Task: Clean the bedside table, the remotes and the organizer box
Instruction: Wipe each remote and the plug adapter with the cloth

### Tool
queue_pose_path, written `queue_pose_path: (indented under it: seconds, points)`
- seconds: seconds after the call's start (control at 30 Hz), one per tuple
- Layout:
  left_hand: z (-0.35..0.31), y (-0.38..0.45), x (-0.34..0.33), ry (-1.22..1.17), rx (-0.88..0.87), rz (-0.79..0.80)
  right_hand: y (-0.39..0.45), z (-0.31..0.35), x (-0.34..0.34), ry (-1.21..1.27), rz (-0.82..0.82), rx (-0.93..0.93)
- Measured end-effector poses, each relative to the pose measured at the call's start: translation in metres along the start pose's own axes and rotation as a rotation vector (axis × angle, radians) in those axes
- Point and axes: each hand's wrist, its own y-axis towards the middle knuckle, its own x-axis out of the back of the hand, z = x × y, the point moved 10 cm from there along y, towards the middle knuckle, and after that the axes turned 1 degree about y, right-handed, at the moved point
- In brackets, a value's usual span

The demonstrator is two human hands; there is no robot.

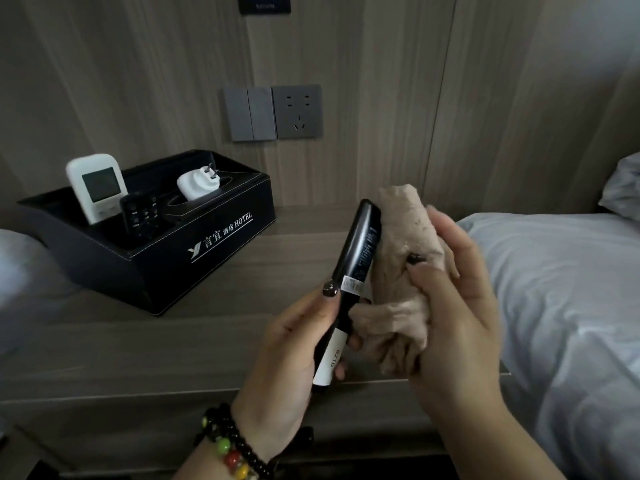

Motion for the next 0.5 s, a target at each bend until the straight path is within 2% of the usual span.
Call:
queue_pose_path:
  seconds: [0.1, 0.2, 0.23, 0.33, 0.4, 0.5]
  points:
    - [0.001, 0.015, 0.006, 0.147, 0.023, -0.115, -0.006, 0.019, -0.012, -0.339, 0.088, 0.241]
    - [0.006, 0.011, 0.021, 0.288, 0.038, -0.107, -0.008, 0.021, -0.018, -0.447, 0.159, 0.335]
    - [0.0, 0.009, 0.014, 0.259, -0.009, -0.065, -0.008, 0.021, -0.02, -0.451, 0.181, 0.355]
    - [-0.015, 0.001, 0.015, 0.09, -0.105, -0.068, -0.02, 0.016, -0.038, -0.473, 0.296, 0.42]
    - [-0.019, 0.003, 0.02, 0.086, -0.154, -0.059, -0.032, 0.012, -0.05, -0.514, 0.344, 0.46]
    - [-0.021, 0.004, 0.019, 0.091, -0.128, -0.038, -0.03, 0.018, -0.047, -0.542, 0.258, 0.5]
